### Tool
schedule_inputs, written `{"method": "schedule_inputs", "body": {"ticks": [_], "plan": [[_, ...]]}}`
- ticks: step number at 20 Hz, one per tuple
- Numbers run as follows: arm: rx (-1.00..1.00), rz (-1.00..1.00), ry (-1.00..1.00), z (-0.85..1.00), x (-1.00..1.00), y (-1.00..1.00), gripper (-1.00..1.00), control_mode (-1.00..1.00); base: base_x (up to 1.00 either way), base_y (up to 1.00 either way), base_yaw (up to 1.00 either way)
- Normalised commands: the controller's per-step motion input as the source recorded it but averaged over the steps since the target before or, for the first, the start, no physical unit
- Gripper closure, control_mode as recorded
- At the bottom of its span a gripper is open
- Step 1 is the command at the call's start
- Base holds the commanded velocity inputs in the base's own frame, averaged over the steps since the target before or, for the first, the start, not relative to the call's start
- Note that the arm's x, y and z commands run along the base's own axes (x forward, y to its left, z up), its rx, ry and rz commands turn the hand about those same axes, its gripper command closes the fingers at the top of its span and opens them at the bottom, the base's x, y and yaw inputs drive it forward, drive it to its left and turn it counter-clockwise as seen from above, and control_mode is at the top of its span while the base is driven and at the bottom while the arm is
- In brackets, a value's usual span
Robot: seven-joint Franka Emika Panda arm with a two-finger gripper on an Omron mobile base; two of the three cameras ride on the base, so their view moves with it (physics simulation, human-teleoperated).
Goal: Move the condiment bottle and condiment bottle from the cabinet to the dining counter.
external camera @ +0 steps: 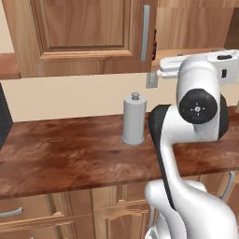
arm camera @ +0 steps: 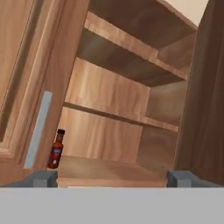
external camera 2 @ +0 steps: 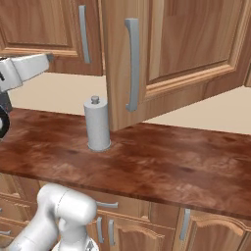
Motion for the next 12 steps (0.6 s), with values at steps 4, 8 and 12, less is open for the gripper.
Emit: {"method": "schedule_inputs", "body": {"ticks": [4,8,12], "plan": [[0.0,-0.36,0.21,-0.2,0.72,-0.51,-1.0,-1.0,0.0,0.0,0.0],[0.0,-0.31,0.17,-0.13,0.44,-0.81,-1.0,-1.0,0.0,0.0,0.0],[0.05,-0.26,0.09,-0.09,0.04,-0.99,-1.0,-1.0,0.0,0.0,0.0]]}}
